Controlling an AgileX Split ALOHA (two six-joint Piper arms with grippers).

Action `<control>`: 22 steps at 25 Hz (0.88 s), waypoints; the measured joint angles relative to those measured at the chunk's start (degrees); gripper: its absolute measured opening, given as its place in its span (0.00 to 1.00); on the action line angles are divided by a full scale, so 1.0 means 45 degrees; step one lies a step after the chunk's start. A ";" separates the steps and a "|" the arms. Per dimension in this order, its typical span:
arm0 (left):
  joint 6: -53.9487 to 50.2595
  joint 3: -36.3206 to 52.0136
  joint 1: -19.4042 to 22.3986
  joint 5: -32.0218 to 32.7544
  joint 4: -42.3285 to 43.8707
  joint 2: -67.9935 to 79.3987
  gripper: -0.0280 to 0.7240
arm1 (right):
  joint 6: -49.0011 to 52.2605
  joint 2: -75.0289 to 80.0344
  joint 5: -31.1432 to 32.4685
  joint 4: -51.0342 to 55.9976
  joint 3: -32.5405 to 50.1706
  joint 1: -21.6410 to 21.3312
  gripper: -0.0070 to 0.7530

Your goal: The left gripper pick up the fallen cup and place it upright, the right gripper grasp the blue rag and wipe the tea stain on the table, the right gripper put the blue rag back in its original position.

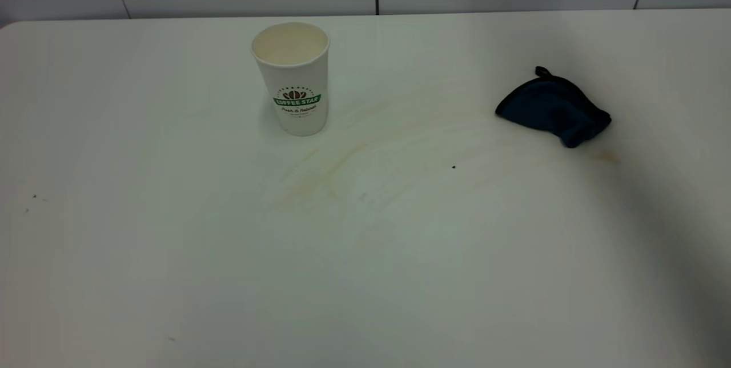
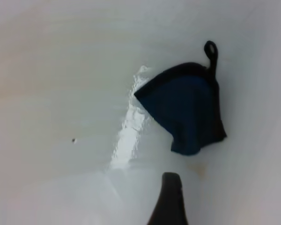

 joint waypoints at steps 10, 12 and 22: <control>0.0000 0.0000 0.0000 0.0000 0.0000 0.0000 0.35 | 0.1370 -0.8483 0.0215 -0.0881 0.6791 0.0666 0.97; 0.0000 0.0000 0.0000 0.0000 0.0000 0.0000 0.35 | 0.1692 -0.9818 0.0215 -0.0885 0.8056 0.0666 0.96; 0.0000 0.0000 0.0000 0.0000 0.0000 0.0000 0.35 | 0.2978 -1.4205 0.0215 -0.0868 1.3739 0.0666 0.94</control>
